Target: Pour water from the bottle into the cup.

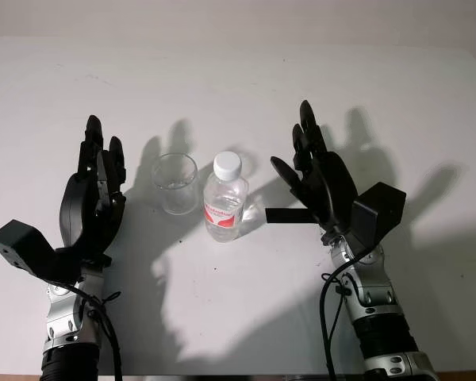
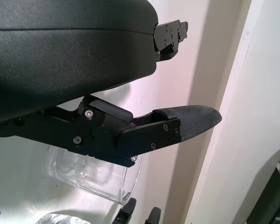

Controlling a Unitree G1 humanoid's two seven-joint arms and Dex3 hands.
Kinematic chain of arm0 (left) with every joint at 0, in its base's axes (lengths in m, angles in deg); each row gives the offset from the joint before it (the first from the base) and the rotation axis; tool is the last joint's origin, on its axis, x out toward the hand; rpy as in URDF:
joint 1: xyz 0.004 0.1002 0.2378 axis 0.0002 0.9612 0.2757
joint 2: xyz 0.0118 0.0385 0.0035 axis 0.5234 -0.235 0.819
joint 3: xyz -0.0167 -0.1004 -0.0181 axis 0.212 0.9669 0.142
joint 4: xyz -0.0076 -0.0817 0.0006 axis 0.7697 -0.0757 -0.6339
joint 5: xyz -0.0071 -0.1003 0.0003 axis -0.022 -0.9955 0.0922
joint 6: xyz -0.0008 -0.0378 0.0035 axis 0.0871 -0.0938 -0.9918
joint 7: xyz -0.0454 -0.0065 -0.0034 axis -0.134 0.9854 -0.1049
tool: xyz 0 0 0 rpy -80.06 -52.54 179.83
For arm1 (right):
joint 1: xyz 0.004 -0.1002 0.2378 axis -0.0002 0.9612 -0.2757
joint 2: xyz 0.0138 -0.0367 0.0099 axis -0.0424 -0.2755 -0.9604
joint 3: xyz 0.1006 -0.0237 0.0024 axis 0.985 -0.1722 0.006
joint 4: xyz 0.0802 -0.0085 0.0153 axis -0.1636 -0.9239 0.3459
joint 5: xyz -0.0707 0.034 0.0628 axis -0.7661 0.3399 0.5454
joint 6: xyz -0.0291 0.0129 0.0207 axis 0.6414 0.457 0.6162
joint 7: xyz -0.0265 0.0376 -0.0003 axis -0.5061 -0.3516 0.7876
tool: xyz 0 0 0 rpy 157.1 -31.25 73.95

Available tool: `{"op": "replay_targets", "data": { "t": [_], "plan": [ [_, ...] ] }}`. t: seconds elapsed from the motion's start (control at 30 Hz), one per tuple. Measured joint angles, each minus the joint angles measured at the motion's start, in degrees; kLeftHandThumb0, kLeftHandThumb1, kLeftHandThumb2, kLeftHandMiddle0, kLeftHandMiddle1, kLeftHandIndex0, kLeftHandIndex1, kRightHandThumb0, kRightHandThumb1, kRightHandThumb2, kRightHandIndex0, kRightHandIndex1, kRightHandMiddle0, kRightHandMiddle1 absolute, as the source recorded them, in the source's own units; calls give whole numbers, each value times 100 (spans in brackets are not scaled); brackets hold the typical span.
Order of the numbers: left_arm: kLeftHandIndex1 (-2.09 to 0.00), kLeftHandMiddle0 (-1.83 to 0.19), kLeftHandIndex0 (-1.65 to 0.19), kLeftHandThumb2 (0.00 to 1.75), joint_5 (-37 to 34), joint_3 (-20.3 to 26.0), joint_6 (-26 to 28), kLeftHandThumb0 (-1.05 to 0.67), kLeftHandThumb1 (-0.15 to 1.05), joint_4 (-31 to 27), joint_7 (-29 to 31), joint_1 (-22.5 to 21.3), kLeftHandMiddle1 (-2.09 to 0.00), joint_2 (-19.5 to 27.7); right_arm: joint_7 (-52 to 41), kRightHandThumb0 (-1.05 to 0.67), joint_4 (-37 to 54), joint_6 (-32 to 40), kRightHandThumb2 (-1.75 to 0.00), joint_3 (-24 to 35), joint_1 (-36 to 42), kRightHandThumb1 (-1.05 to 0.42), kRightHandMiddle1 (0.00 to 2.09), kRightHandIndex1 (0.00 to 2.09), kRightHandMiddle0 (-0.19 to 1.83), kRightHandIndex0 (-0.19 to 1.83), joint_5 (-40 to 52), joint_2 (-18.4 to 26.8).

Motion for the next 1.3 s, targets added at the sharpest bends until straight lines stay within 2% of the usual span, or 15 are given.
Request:
{"op": "replay_targets", "data": {
  "t": [0.27,0.37,0.6,0.9,1.07,1.3],
  "plan": [
    [0,19,19,64,3,2,-2,-71,105,8,23,3,0,0,-305,-80,-111,63,-13,-4,-113,-105,0,0,-19,-19,61,50],
    [0,19,19,63,4,5,-2,-72,105,36,35,-20,0,2,-576,-86,-255,60,-10,0,-195,-105,0,0,-19,-19,107,137],
    [0,19,19,62,-10,16,-88,-72,105,106,33,-44,0,1,-1938,-92,-398,-331,-6,62,-193,-101,0,0,-19,-19,565,662],
    [0,19,19,61,-16,15,-82,-72,105,107,2,-44,0,8,-3117,-87,-98,-428,-4,48,159,-96,0,0,-19,-19,865,1197],
    [0,19,19,61,23,9,-59,-72,105,105,-16,-44,0,31,-3202,-85,198,-694,-6,-26,383,-97,0,0,-19,-19,911,1169],
    [0,19,19,62,73,-5,-47,-72,105,103,-69,-57,0,33,-2915,-84,235,-666,-6,-382,623,-98,0,0,-19,-19,833,706]
  ]
}}
